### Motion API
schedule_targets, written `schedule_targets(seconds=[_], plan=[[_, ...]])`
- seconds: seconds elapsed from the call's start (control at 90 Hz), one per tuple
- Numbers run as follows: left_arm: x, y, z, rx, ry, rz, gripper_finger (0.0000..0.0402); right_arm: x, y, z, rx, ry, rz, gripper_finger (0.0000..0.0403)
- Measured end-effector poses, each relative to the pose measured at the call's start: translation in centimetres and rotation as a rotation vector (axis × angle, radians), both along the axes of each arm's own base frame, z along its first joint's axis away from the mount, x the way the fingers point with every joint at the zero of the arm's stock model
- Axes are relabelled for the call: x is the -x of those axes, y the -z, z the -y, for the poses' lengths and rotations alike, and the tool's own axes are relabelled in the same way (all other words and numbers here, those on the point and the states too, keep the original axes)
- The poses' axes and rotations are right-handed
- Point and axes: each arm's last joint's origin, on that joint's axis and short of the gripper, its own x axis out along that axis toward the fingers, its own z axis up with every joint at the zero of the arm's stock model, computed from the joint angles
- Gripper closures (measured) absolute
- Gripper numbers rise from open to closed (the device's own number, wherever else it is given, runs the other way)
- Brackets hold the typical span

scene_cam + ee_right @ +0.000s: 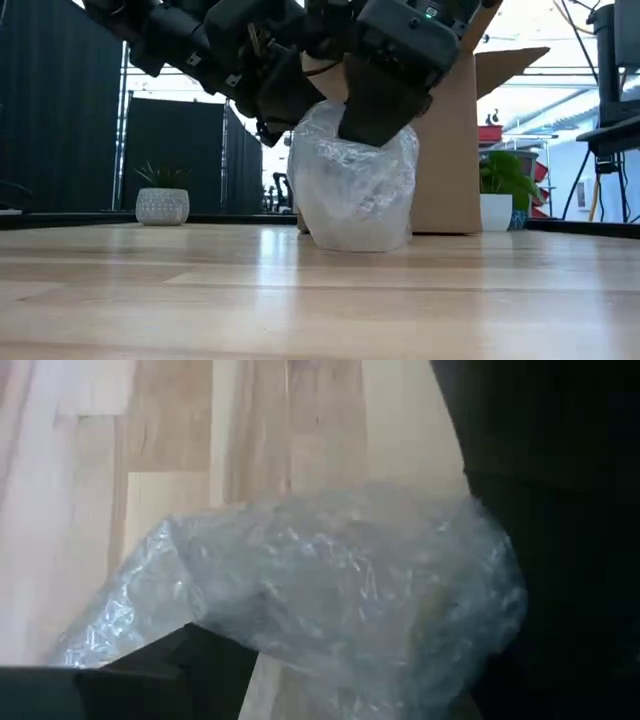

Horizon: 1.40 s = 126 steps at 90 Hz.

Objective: Wrap mug
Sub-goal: Wrap the orange patterned mug with bubble wrap

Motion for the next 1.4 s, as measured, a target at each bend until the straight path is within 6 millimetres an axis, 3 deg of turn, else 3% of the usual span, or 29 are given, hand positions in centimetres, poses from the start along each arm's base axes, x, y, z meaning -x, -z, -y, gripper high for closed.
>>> schedule_targets(seconds=[0.267, 0.589, 0.678, 0.822, 1.078, 1.256, 1.4], plan=[[-0.1, 0.2, 0.0, 0.000, 0.003, -0.007, 0.0401, 0.1, -2.8, 0.0, -0.029, -0.017, 0.021, 0.0119], [-0.1, 0.2, 0.1, 0.002, 0.006, -0.007, 0.0402, 1.5, -10.1, 0.4, -0.048, -0.017, 0.066, 0.0119], [-0.1, 0.2, 0.1, 0.001, 0.006, -0.007, 0.0402, 1.9, -10.8, 0.5, -0.064, -0.003, 0.080, 0.0119], [-0.1, 0.2, 0.1, 0.001, 0.005, -0.007, 0.0402, 1.3, -9.2, 0.2, -0.055, 0.000, 0.041, 0.0119], [-0.2, 0.2, 0.0, -0.004, -0.002, 0.002, 0.0401, -0.4, -2.2, -0.3, 0.009, -0.053, -0.107, 0.0119], [-0.1, 0.2, 0.1, 0.000, 0.006, -0.005, 0.0401, -1.3, 0.0, -0.4, 0.023, -0.056, -0.128, 0.0119], [-0.1, 0.2, 0.1, 0.001, 0.007, -0.006, 0.0401, -1.0, -0.4, -0.3, 0.019, -0.064, -0.136, 0.0119]])
